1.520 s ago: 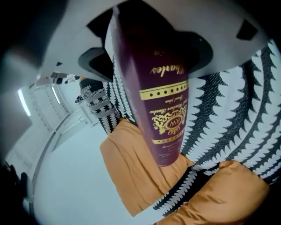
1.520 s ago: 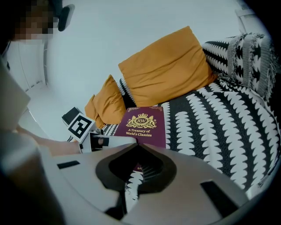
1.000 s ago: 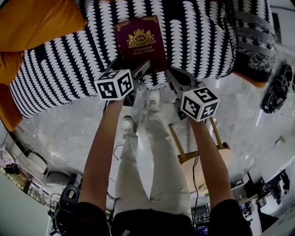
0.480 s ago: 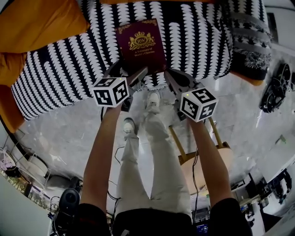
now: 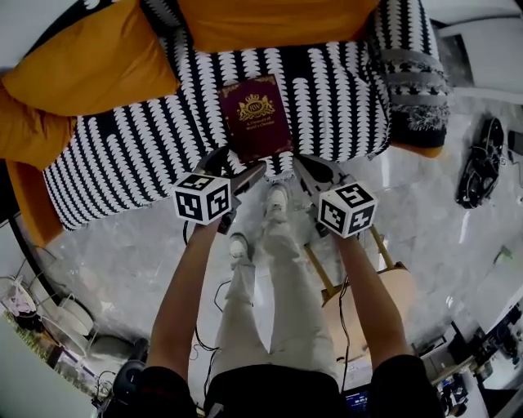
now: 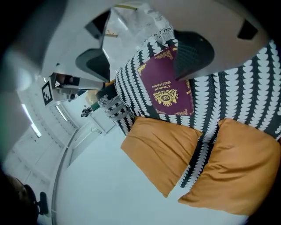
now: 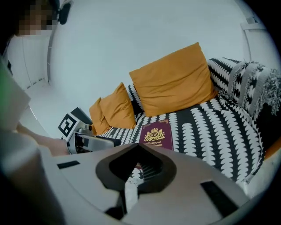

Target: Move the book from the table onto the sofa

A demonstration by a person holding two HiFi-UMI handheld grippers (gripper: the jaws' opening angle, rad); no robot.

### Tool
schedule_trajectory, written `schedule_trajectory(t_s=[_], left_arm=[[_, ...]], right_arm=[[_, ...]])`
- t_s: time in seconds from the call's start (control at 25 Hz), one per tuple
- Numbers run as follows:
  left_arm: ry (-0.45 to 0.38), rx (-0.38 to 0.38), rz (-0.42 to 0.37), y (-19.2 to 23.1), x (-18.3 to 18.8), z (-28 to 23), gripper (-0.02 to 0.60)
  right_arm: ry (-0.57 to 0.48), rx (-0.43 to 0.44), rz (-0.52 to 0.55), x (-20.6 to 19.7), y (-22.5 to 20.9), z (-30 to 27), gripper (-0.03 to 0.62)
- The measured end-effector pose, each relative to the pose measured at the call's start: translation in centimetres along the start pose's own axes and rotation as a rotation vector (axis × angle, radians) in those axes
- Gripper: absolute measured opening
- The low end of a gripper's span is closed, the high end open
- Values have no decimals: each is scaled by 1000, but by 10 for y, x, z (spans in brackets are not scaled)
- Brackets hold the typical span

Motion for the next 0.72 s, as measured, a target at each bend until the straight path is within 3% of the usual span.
schedule_trajectory(t_s=[0.04,0.16,0.52,0.72], left_arm=[[-2,-5,-2,-6,4,8,469],[-19,-21,-12,-20,16,29,336],[-35,-62,-81,-86,44,106,167],[-91,-50,-125,-115,60,147,90]], right_arm=[[1,2,5,1,7,4,17],[-9,16,21,5,29,14,17],[-60,72,102,31,113,64,17],[-110,80,137,43,151,93,17]])
Point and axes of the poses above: the fingertips, and each gripper's own axes: z backward along the fingers, y to its left, x out of its top, the point moved 4 cm from there along z, backward along the fingers, and after that the axes turned 10 degrees about -z, right-handed, at the moved point
